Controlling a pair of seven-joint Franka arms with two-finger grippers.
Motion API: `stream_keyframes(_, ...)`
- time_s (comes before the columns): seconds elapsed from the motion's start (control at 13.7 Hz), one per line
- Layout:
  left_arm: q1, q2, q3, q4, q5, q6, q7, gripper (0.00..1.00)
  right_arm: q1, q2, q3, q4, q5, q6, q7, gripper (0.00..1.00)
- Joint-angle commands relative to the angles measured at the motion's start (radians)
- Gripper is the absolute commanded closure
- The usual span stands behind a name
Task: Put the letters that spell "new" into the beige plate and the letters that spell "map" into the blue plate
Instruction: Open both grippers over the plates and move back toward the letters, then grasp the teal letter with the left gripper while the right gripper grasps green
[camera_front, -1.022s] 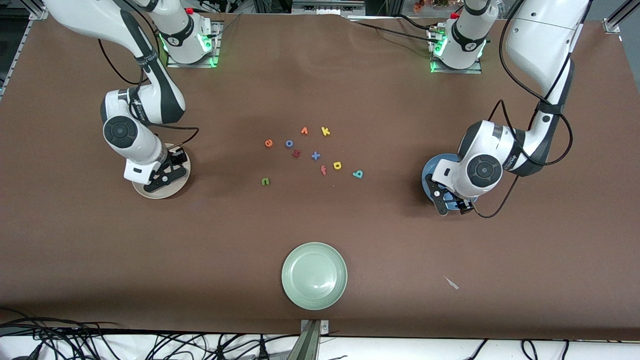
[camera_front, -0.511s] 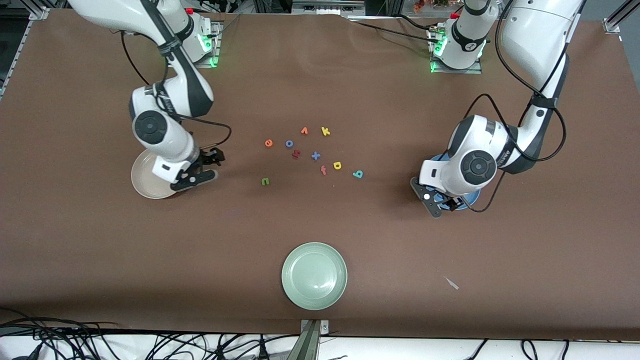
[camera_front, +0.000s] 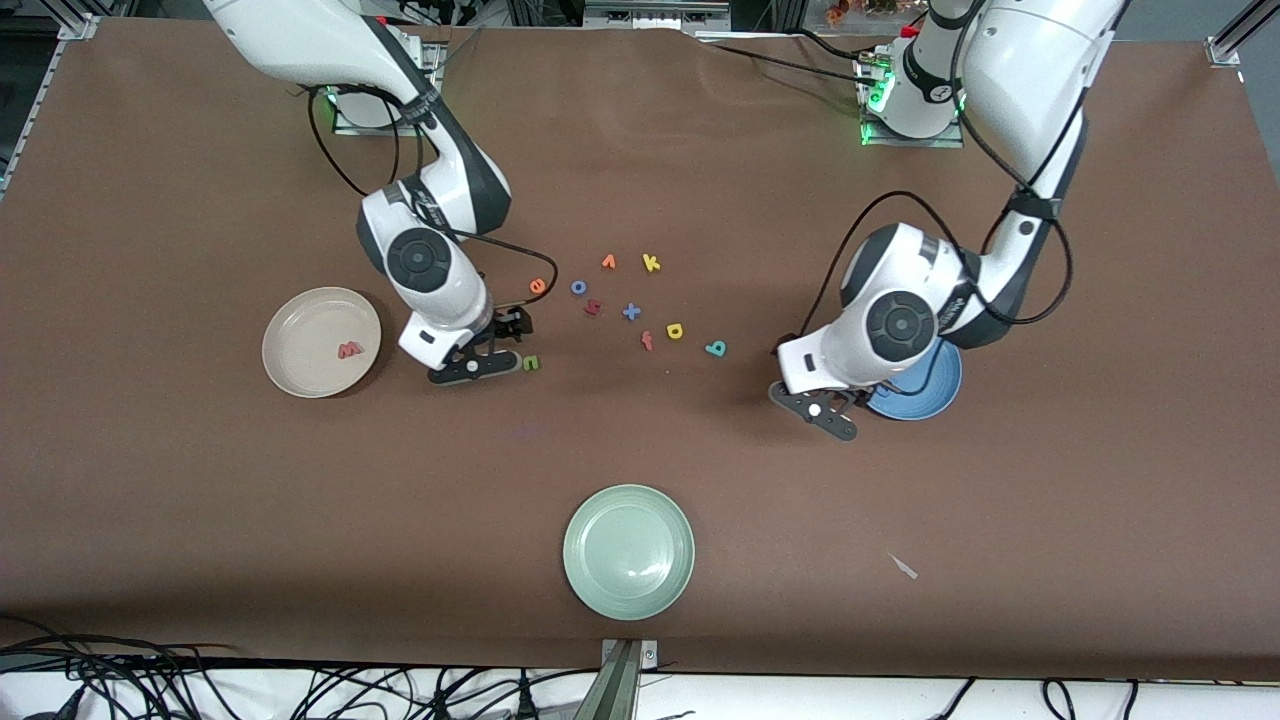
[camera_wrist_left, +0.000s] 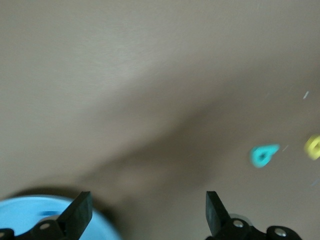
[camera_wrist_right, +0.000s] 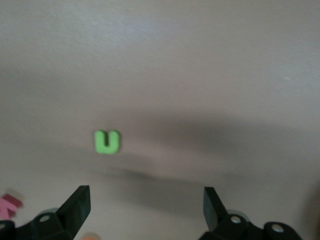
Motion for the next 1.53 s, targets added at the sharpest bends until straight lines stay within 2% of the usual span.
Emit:
stream_keyframes(0.0,-0.076,0.057,0.004,0.055,-0.022,0.018,-0.251,0.00,0.018,0.087,-0.007,0.116,0.016,-0.008,0.052,0.00)
stream_keyframes(0.36,-0.155,0.105,0.006,0.043,-0.017,0.078,-0.693,0.00,0.037,0.145,-0.006,0.154,0.016,0.014,0.078,0.00)
stream_keyframes(0.66,-0.150,0.117,0.010,0.043,-0.003,0.063,-0.712,0.00,0.049,0.161,-0.006,0.147,0.017,0.021,0.080,0.01)
stream_keyframes(0.8,-0.150,0.115,0.010,0.040,-0.017,0.050,-0.776,0.00,0.049,0.164,-0.006,0.140,0.017,0.021,0.080,0.08)
stream_keyframes(0.95,-0.169,0.118,0.010,0.043,-0.005,0.059,-0.926,0.00,0.048,0.165,-0.006,0.140,0.017,0.021,0.080,0.15)
stream_keyframes(1.17,-0.166,0.122,0.009,0.041,-0.022,0.063,-1.075,0.00,0.048,0.167,-0.006,0.140,0.017,0.021,0.078,0.28)
stream_keyframes(1.24,-0.169,0.129,0.007,0.041,-0.022,0.066,-1.152,0.00,0.049,0.167,-0.006,0.140,0.017,0.021,0.078,0.36)
stream_keyframes(1.46,-0.182,0.149,0.001,0.032,-0.045,0.151,-1.376,0.00,0.049,0.173,-0.006,0.140,0.017,0.022,0.080,0.47)
